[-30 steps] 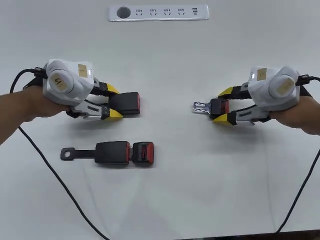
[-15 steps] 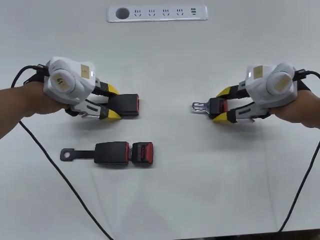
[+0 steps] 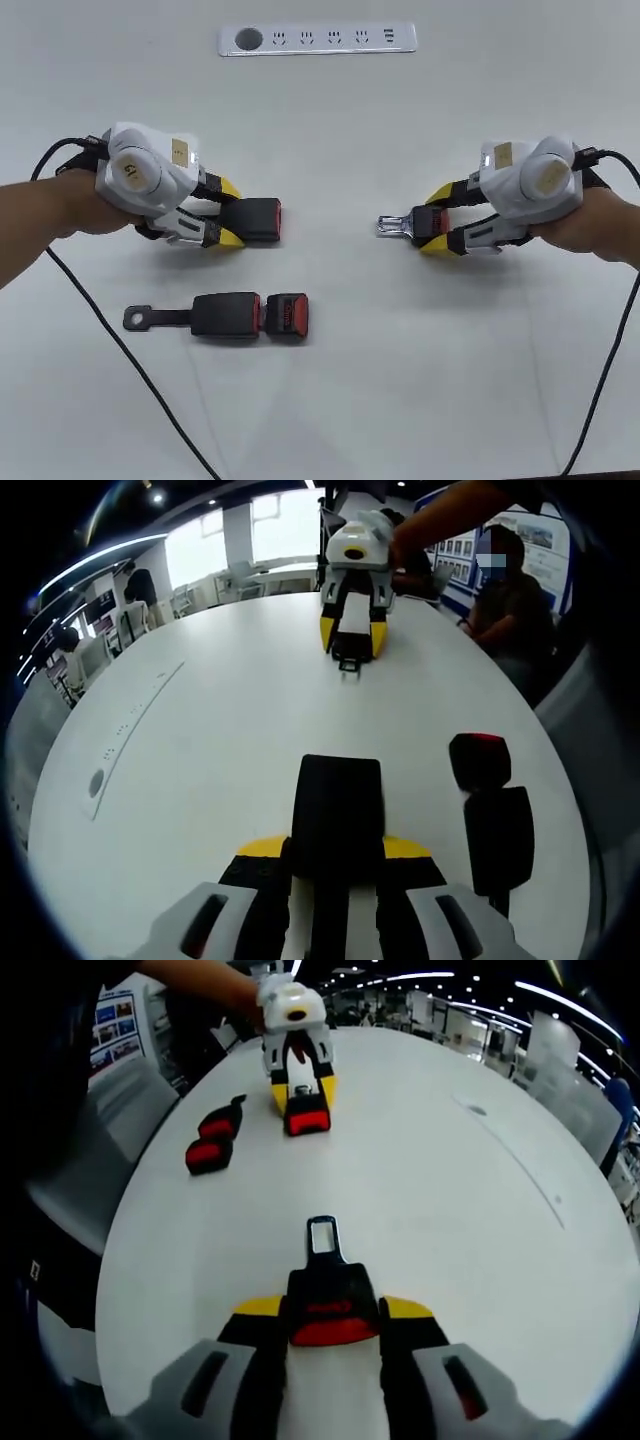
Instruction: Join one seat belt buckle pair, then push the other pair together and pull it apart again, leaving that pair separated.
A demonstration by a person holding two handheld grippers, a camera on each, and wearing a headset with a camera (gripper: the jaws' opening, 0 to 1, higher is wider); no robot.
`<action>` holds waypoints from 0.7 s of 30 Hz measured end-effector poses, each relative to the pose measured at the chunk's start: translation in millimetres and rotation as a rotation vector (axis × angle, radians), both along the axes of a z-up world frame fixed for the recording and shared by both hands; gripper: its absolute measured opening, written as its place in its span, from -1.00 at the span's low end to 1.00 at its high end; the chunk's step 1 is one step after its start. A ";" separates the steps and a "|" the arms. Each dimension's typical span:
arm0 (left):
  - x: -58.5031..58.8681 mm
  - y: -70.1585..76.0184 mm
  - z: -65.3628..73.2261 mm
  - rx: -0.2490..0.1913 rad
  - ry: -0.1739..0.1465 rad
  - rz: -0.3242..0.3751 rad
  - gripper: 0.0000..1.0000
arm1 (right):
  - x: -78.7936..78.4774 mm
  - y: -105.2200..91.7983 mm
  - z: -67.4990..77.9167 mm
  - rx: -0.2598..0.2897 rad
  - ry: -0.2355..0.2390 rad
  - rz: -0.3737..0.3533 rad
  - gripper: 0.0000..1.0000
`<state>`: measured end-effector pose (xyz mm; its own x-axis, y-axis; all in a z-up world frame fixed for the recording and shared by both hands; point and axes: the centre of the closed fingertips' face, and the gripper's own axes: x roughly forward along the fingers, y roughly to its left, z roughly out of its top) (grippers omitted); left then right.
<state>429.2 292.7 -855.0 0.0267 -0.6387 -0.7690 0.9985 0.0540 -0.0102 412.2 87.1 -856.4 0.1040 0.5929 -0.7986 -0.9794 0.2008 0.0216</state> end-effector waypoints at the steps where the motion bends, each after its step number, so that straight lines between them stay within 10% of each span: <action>1: 0.0 -0.1 -0.1 0.000 0.000 0.000 -0.33 | 0.3 1.0 -0.1 0.000 -0.001 0.003 -0.28; 21: 0.7 0.9 -1.5 0.010 0.005 0.005 -0.33 | 2.5 37.6 2.0 0.045 -0.007 0.043 -0.28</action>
